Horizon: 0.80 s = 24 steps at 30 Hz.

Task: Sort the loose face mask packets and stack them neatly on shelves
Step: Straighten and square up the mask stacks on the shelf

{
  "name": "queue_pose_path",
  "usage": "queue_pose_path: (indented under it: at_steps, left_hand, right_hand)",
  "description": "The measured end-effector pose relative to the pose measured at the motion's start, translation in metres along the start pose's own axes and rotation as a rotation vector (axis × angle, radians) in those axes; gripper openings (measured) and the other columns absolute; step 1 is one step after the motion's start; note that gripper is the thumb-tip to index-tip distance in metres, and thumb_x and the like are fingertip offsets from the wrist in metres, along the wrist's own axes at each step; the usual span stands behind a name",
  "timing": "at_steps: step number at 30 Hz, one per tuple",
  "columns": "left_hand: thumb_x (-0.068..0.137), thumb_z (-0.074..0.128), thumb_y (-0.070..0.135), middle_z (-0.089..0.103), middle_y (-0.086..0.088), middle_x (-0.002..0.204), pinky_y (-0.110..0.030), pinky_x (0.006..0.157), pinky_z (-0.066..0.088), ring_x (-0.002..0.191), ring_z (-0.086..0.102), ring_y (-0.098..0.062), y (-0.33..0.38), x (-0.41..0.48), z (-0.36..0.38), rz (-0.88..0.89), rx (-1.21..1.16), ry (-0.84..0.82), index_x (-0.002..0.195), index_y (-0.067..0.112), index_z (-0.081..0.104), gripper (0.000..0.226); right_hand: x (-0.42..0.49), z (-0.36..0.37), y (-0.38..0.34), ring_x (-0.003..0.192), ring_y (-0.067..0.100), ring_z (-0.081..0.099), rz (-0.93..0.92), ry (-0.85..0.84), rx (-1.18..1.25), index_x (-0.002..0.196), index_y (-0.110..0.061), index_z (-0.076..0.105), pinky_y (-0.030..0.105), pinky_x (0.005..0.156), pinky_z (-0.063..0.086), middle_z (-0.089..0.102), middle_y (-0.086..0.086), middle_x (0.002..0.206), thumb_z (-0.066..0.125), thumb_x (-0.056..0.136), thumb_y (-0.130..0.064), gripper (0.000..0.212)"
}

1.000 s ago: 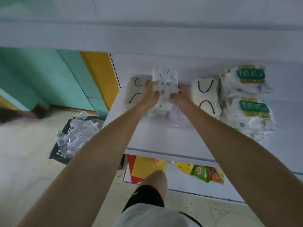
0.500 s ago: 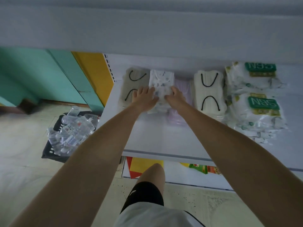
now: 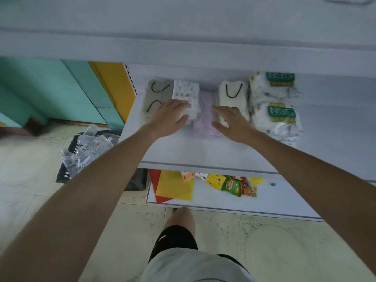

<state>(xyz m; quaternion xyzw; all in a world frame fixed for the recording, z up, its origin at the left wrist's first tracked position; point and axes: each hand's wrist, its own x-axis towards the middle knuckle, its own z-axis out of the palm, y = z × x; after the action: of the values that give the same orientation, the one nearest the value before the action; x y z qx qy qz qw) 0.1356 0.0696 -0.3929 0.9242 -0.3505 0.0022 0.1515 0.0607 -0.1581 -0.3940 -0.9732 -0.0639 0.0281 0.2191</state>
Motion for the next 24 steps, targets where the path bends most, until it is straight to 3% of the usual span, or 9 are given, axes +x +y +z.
queue_pose_path:
  at_steps: [5, 11, 15, 20, 24]
  left_hand:
    - [0.1, 0.04, 0.023, 0.054, -0.009, 0.135, -0.035, 0.093, 0.041, 0.12, 0.052, -0.027, 0.104, -0.038, -0.046, 0.172, 0.035, 0.051, 0.137, 0.013, 0.046, 0.039]
    - [0.09, 0.054, 0.012, 0.07, -0.017, 0.1, -0.038, 0.062, 0.054, 0.078, 0.068, -0.033, 0.235, -0.043, -0.11, 0.572, 0.108, 0.297, 0.117, 0.001, 0.064, 0.031]
    - [0.098, 0.044, 0.024, 0.059, -0.011, 0.123, -0.038, 0.078, 0.046, 0.104, 0.06, -0.03, 0.278, -0.014, -0.145, 0.441, 0.086, 0.357, 0.136, 0.013, 0.048, 0.04]
    - [0.101, 0.033, 0.036, 0.037, -0.006, 0.143, -0.035, 0.093, 0.039, 0.126, 0.042, -0.025, 0.291, 0.044, -0.159, 0.182, 0.155, 0.189, 0.146, 0.024, 0.032, 0.047]
    - [0.101, 0.03, 0.039, 0.033, -0.005, 0.148, -0.037, 0.104, 0.032, 0.133, 0.034, -0.024, 0.296, 0.089, -0.15, 0.15, 0.093, 0.04, 0.143, 0.024, 0.038, 0.045]
  right_hand:
    - [-0.107, -0.068, -0.015, 0.133, 0.027, 0.036, -0.133, 0.004, -0.163, 0.145, -0.015, 0.031, 0.034, 0.109, 0.026, 0.039, 0.01, 0.146, 0.046, 0.097, -0.031, 0.053]
    - [-0.2, -0.15, -0.025, 0.12, 0.032, 0.051, -0.307, 0.187, -0.32, 0.135, -0.006, 0.047, 0.041, 0.099, 0.038, 0.053, 0.015, 0.134, 0.052, 0.095, -0.023, 0.044]
    - [-0.225, -0.2, -0.014, 0.125, 0.029, 0.045, -0.238, 0.291, -0.364, 0.138, -0.009, 0.043, 0.038, 0.103, 0.032, 0.048, 0.011, 0.138, 0.048, 0.097, -0.024, 0.044]
    - [-0.229, -0.253, 0.021, 0.125, 0.03, 0.043, -0.077, 0.482, -0.268, 0.134, -0.009, 0.048, 0.037, 0.103, 0.032, 0.048, 0.012, 0.137, 0.046, 0.097, -0.023, 0.039]
    - [-0.203, -0.278, 0.064, 0.134, 0.03, 0.03, 0.176, 0.399, -0.224, 0.141, -0.016, 0.039, 0.041, 0.11, 0.025, 0.038, 0.01, 0.144, 0.04, 0.098, -0.036, 0.047]
